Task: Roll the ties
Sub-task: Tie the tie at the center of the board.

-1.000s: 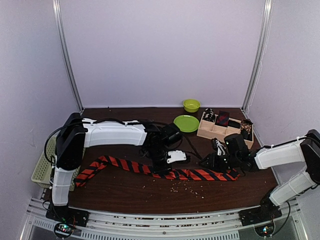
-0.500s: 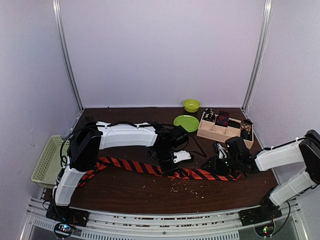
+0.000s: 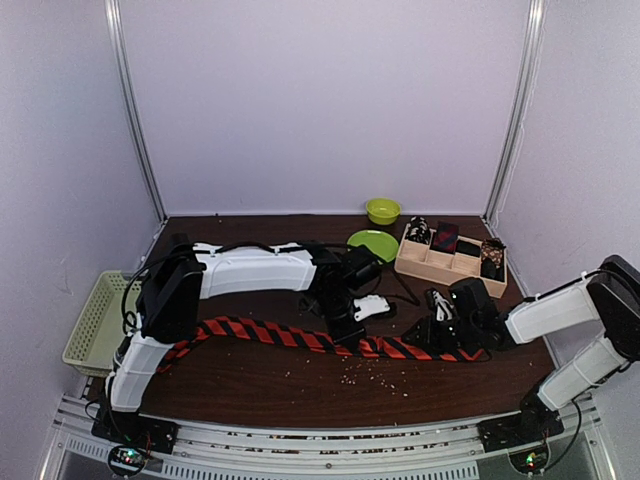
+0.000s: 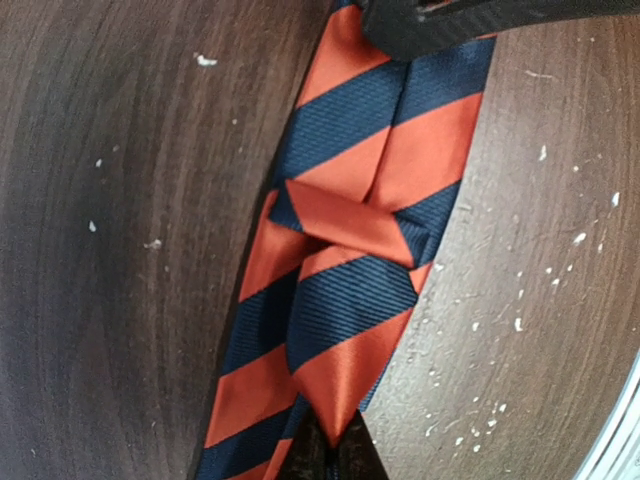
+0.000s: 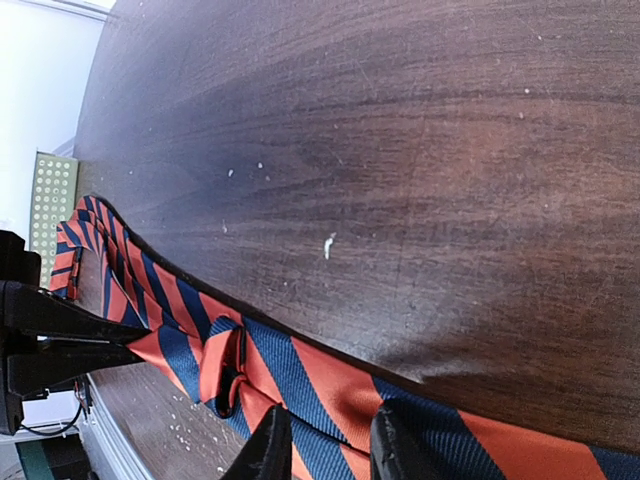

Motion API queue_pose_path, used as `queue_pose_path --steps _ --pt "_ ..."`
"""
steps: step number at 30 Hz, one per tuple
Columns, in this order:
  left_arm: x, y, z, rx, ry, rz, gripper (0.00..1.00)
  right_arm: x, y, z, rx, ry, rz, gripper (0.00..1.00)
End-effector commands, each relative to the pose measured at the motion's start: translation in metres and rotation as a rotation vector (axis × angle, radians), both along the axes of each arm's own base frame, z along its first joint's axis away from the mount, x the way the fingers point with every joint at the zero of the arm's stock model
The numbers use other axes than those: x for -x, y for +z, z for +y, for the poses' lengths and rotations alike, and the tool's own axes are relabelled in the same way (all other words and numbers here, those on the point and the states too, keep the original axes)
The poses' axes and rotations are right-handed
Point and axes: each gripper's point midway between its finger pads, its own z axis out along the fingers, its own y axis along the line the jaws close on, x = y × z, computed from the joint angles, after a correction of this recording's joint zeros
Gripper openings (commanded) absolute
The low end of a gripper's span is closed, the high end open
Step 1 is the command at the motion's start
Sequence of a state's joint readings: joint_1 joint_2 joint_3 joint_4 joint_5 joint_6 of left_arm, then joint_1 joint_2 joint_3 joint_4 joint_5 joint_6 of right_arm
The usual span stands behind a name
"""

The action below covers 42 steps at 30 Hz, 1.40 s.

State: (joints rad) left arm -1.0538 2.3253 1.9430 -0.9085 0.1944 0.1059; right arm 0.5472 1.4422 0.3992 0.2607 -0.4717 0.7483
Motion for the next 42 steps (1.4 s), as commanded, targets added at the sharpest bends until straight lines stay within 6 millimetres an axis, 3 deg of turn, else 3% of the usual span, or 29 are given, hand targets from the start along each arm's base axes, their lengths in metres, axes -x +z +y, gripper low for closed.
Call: queue_pose_path --steps 1,11,20,22,25,29,33,38,42 --pt "-0.001 0.0 -0.023 0.073 -0.018 0.017 0.06 0.003 -0.008 -0.004 0.007 -0.009 0.013 0.28" --pt "-0.001 -0.009 -0.034 0.096 -0.019 0.043 0.06 0.004 -0.009 -0.002 -0.009 -0.006 0.022 0.28" --pt "-0.001 0.009 -0.059 0.245 0.003 0.049 0.06 0.005 -0.009 0.002 -0.028 0.001 0.03 0.25" --pt "-0.001 0.002 -0.055 0.224 0.007 0.05 0.06 0.003 -0.004 0.003 -0.039 0.004 0.02 0.25" --pt "-0.006 -0.015 -0.033 0.097 0.028 0.022 0.06 0.001 0.002 0.003 -0.037 0.004 0.008 0.25" --pt "-0.008 -0.016 -0.016 0.037 0.073 0.004 0.05 0.001 0.004 0.003 -0.032 0.004 0.005 0.24" --pt "-0.01 -0.011 -0.018 0.042 0.127 -0.008 0.04 0.002 -0.001 0.002 -0.025 0.005 0.02 0.23" --pt "-0.004 -0.004 -0.039 0.122 0.141 0.017 0.03 0.006 -0.007 0.001 -0.031 -0.001 0.034 0.22" --pt "-0.006 -0.005 -0.043 0.147 0.228 0.035 0.01 0.008 -0.007 0.0 -0.026 0.002 0.036 0.2"
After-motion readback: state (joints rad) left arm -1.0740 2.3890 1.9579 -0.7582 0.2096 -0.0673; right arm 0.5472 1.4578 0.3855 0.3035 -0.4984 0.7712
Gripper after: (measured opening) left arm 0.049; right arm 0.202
